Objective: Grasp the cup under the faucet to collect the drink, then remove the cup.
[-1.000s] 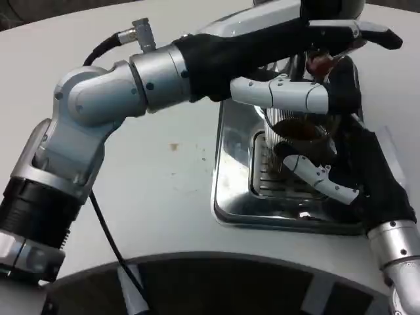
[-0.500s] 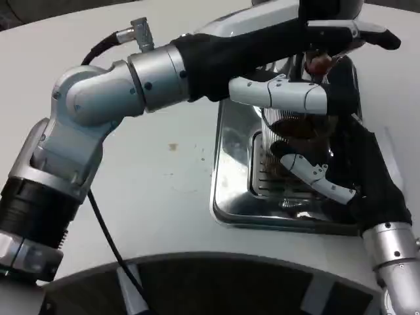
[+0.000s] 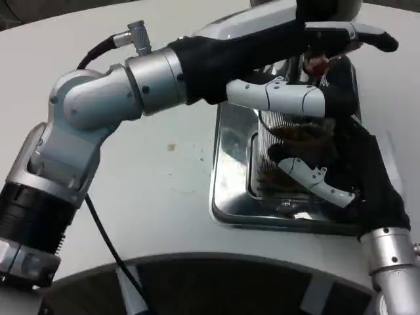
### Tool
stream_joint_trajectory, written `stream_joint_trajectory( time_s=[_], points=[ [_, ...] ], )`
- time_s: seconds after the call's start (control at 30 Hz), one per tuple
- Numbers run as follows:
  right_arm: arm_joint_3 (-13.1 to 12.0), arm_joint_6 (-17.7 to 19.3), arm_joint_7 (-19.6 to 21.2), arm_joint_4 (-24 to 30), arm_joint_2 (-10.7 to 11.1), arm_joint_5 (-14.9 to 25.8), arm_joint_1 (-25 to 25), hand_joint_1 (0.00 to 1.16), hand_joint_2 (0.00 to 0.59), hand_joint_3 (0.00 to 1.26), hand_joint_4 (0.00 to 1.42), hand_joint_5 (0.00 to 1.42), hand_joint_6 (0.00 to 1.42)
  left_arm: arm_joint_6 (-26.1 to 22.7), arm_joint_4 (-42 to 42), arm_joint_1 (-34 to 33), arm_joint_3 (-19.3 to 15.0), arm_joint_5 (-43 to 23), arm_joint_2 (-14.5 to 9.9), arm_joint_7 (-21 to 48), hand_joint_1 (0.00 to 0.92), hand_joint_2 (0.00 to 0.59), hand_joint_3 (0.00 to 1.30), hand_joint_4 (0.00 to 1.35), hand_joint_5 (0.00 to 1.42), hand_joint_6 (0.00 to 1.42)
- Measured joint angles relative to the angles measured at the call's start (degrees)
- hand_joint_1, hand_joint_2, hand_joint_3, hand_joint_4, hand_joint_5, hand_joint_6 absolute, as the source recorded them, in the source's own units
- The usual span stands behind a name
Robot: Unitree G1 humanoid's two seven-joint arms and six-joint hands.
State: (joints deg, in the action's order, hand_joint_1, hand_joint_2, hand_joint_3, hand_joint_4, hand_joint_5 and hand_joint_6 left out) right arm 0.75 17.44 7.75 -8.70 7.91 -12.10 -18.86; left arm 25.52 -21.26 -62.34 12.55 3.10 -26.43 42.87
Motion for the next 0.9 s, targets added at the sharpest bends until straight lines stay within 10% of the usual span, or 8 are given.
stream_joint_trajectory(
  time_s=[0.9],
  points=[
    [0.0,1.1,4.3,2.3,-2.0,-3.1,2.8,0.7,0.239,0.39,0.49,0.56,0.5,1.3,6.1,4.9,-10.1,-5.5,2.8,-5.8,0.0,0.098,0.21,0.23,0.29,0.31]
  ],
)
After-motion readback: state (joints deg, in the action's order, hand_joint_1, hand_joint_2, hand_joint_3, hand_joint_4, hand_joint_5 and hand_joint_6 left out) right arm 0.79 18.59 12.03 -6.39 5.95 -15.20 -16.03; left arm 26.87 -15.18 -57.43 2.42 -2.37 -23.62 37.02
